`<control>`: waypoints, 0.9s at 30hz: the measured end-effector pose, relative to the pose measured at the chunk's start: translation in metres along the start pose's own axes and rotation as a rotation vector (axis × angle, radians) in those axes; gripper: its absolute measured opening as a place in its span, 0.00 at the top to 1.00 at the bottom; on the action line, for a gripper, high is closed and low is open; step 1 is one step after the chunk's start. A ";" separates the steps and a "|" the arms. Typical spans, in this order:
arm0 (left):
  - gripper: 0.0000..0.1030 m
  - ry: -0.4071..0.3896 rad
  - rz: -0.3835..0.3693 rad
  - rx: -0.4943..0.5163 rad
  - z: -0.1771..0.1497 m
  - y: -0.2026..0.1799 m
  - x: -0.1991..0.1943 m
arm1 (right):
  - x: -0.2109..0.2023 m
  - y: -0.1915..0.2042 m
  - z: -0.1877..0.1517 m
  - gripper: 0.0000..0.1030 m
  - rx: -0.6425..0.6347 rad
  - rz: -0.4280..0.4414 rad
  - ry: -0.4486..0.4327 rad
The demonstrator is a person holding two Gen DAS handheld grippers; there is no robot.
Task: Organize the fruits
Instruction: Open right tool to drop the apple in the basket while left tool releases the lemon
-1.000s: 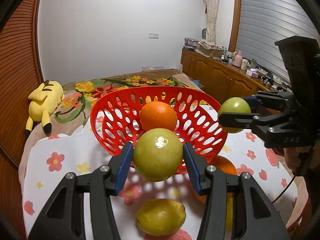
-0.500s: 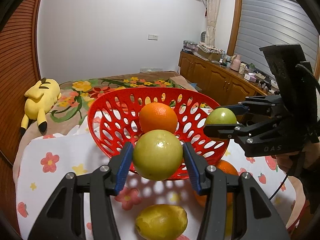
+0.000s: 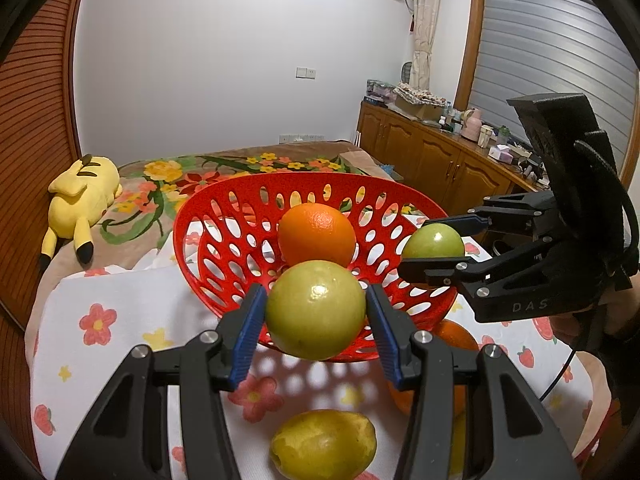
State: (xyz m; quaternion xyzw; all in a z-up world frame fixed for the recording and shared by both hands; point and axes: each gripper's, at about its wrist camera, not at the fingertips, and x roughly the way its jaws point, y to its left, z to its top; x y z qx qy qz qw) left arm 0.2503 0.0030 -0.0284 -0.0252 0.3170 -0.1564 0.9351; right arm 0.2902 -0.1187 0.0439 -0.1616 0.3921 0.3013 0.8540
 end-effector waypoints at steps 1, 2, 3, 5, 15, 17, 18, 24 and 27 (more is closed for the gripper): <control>0.51 0.002 0.000 0.000 0.000 0.000 0.001 | 0.001 0.000 0.000 0.44 0.000 0.000 0.002; 0.51 0.003 0.001 0.001 -0.001 0.000 0.002 | 0.001 0.000 0.000 0.44 0.000 0.000 0.003; 0.51 0.005 0.002 0.002 -0.001 -0.001 0.004 | 0.001 0.000 0.001 0.44 0.001 -0.002 -0.002; 0.51 0.007 0.003 0.002 -0.001 -0.001 0.005 | 0.000 -0.002 0.002 0.44 0.007 -0.003 -0.010; 0.51 0.028 0.003 -0.007 -0.001 0.001 0.013 | -0.012 -0.003 0.004 0.44 0.017 -0.003 -0.040; 0.51 0.032 0.003 -0.009 0.000 0.002 0.013 | -0.015 -0.003 0.004 0.44 0.017 -0.003 -0.047; 0.51 0.036 0.001 -0.010 0.000 0.002 0.014 | -0.017 -0.003 0.004 0.44 0.018 -0.004 -0.051; 0.48 0.010 0.013 -0.011 0.008 0.003 0.004 | -0.036 -0.004 0.002 0.44 0.044 0.001 -0.094; 0.48 0.003 0.019 -0.008 0.008 0.002 -0.004 | -0.045 -0.005 -0.002 0.44 0.063 0.004 -0.113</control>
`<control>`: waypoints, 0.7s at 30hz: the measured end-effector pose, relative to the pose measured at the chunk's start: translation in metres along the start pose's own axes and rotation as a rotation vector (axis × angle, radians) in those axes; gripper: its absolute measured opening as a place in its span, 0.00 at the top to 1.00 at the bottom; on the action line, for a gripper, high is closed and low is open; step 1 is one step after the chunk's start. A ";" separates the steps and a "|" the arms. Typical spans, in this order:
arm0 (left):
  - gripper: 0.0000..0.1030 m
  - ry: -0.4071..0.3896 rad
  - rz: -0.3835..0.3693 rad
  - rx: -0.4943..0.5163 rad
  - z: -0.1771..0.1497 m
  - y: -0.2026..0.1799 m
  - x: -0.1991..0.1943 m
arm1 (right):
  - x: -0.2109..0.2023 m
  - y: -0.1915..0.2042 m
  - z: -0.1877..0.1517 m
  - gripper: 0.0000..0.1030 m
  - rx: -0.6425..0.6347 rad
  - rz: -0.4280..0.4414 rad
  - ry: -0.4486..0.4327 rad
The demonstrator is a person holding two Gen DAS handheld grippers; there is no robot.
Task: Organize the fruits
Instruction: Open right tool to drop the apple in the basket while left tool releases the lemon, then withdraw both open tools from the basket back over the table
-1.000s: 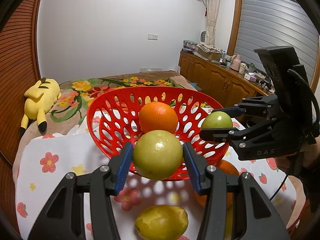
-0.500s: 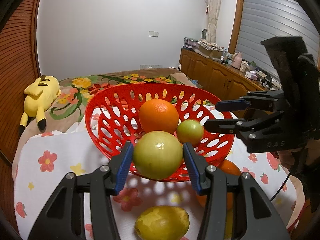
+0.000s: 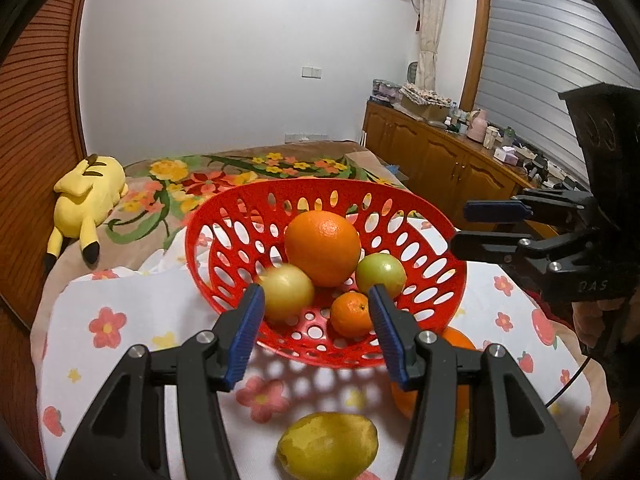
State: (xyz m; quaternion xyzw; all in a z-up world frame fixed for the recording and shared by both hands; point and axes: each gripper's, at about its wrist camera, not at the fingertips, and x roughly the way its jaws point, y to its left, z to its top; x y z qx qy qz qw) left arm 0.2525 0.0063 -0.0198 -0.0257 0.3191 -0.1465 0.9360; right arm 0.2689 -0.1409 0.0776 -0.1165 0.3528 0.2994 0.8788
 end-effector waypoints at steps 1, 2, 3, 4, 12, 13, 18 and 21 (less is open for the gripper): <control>0.47 -0.003 0.000 0.001 0.000 -0.001 -0.003 | -0.004 0.000 -0.001 0.44 0.006 -0.001 -0.007; 0.47 -0.006 0.001 0.002 -0.001 -0.001 -0.006 | -0.007 0.001 -0.003 0.44 0.011 -0.001 -0.013; 0.46 -0.010 0.001 0.003 -0.002 -0.003 -0.010 | -0.013 0.002 -0.005 0.44 0.019 -0.002 -0.023; 0.45 -0.013 0.001 0.004 -0.003 -0.004 -0.014 | -0.016 0.003 -0.007 0.44 0.024 -0.003 -0.029; 0.42 -0.039 0.005 0.015 -0.016 -0.014 -0.044 | -0.052 0.017 -0.029 0.44 0.070 -0.016 -0.081; 0.42 -0.042 0.005 0.018 -0.017 -0.015 -0.048 | -0.055 0.018 -0.032 0.44 0.075 -0.018 -0.085; 0.42 -0.051 0.005 0.030 -0.028 -0.020 -0.066 | -0.071 0.027 -0.050 0.44 0.098 -0.032 -0.101; 0.40 -0.055 0.010 0.033 -0.036 -0.024 -0.075 | -0.077 0.031 -0.062 0.43 0.120 -0.034 -0.112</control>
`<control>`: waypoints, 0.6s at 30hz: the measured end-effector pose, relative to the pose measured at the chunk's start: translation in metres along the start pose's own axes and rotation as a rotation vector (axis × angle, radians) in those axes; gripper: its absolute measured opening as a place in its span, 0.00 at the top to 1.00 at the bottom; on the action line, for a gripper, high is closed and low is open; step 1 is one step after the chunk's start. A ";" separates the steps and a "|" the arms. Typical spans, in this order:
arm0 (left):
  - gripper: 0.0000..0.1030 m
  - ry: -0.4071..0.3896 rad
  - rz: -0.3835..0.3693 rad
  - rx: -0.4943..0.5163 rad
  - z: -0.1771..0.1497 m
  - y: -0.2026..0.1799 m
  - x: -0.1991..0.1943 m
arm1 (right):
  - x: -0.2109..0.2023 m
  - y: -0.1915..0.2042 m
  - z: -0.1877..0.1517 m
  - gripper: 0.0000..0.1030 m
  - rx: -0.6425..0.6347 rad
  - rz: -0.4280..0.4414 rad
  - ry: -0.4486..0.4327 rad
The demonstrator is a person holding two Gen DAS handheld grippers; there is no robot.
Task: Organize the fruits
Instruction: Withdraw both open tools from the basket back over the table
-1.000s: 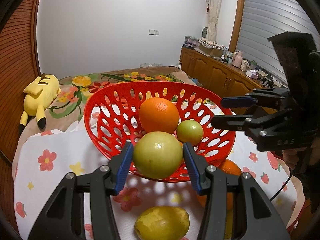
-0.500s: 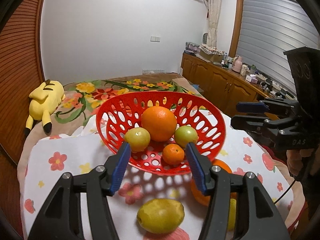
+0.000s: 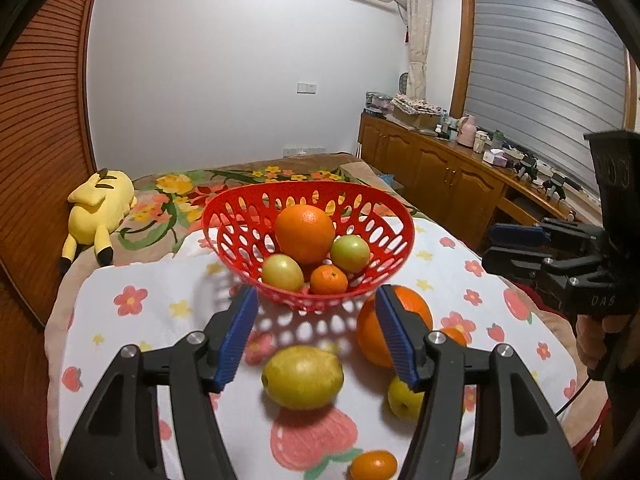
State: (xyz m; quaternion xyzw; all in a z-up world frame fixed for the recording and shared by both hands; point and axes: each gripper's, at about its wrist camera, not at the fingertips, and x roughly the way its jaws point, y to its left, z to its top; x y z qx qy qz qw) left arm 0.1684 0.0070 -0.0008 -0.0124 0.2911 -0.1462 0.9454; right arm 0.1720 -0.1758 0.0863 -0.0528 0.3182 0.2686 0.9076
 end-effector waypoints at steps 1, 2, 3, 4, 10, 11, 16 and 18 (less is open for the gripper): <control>0.40 -0.001 0.002 -0.001 -0.003 -0.001 -0.003 | -0.002 0.000 -0.006 0.42 0.012 -0.001 -0.005; 0.39 -0.001 0.003 -0.001 -0.006 -0.001 -0.006 | -0.003 0.000 -0.010 0.41 0.022 -0.001 -0.007; 0.38 0.000 0.002 -0.001 -0.008 -0.002 -0.008 | -0.004 0.001 -0.015 0.41 0.031 -0.001 -0.008; 0.37 0.002 0.002 -0.002 -0.011 -0.004 -0.010 | -0.006 0.002 -0.022 0.41 0.040 -0.001 -0.010; 0.32 0.017 0.006 -0.008 -0.028 -0.006 -0.015 | -0.011 0.009 -0.053 0.40 0.076 -0.004 -0.021; 0.32 0.021 0.010 -0.011 -0.031 -0.005 -0.015 | -0.011 0.010 -0.057 0.40 0.084 -0.003 -0.023; 0.32 0.051 0.018 -0.016 -0.052 -0.007 -0.011 | -0.009 0.016 -0.077 0.37 0.104 -0.001 -0.019; 0.32 0.070 0.016 -0.022 -0.061 -0.006 -0.008 | -0.007 0.019 -0.085 0.37 0.106 -0.001 -0.010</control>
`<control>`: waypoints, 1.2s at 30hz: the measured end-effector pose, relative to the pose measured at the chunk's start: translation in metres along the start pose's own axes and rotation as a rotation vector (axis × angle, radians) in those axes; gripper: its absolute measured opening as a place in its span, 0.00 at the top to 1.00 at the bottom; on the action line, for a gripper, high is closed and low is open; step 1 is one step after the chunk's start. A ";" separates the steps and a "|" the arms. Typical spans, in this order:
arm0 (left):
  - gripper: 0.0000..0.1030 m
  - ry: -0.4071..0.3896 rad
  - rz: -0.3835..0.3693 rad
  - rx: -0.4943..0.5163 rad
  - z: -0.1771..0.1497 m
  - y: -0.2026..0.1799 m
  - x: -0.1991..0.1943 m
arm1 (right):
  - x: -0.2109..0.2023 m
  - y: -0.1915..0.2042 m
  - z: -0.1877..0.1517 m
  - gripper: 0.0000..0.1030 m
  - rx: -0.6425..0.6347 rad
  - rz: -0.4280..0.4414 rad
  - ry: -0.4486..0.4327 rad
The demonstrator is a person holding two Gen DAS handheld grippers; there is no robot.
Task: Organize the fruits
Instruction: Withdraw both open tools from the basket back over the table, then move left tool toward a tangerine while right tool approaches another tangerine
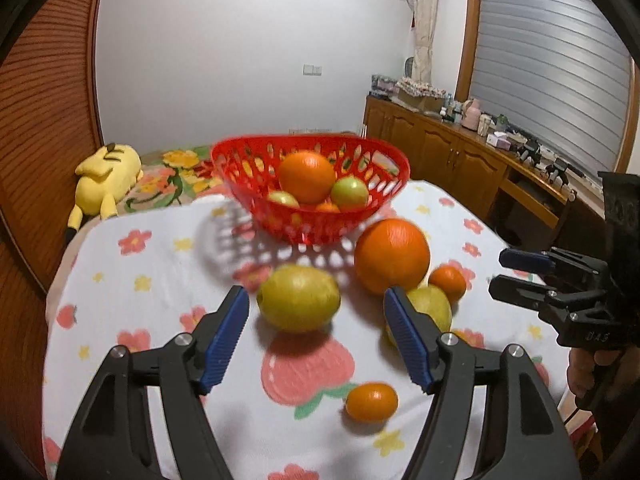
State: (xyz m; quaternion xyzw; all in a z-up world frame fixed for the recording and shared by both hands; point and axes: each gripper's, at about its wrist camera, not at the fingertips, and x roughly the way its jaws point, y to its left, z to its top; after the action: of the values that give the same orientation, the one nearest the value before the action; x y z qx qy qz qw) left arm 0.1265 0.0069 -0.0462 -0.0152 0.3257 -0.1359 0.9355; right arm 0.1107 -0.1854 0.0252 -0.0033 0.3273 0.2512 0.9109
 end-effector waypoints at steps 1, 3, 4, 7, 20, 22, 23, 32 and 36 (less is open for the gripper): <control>0.32 0.012 -0.003 -0.001 -0.005 -0.001 0.002 | 0.001 0.000 -0.003 0.36 0.001 0.000 0.003; 0.32 0.035 -0.004 0.003 -0.015 -0.004 0.007 | 0.004 0.001 -0.010 0.36 0.005 0.007 0.014; 0.32 0.042 -0.003 0.005 -0.019 -0.005 0.009 | 0.006 0.002 -0.013 0.36 0.007 0.009 0.018; 0.32 0.057 -0.012 0.003 -0.029 -0.008 0.011 | 0.010 0.004 -0.023 0.36 0.006 0.014 0.037; 0.38 0.075 -0.035 -0.016 -0.053 -0.009 0.018 | 0.024 0.003 -0.046 0.40 0.021 0.008 0.083; 0.38 0.072 -0.034 -0.015 -0.056 -0.011 0.018 | 0.026 0.005 -0.047 0.43 0.017 0.015 0.089; 0.38 0.070 -0.031 -0.013 -0.057 -0.011 0.018 | 0.027 0.007 -0.047 0.45 0.013 0.015 0.091; 0.38 0.046 -0.020 -0.001 -0.062 -0.013 0.017 | 0.038 0.016 -0.050 0.58 -0.032 0.019 0.133; 0.38 0.041 -0.016 0.019 -0.063 -0.016 0.017 | 0.045 0.019 -0.051 0.64 -0.046 0.021 0.157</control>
State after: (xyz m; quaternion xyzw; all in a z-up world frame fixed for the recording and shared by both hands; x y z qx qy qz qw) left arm 0.0967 -0.0095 -0.1040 -0.0063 0.3435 -0.1469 0.9276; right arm 0.1010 -0.1574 -0.0391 -0.0404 0.3918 0.2669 0.8795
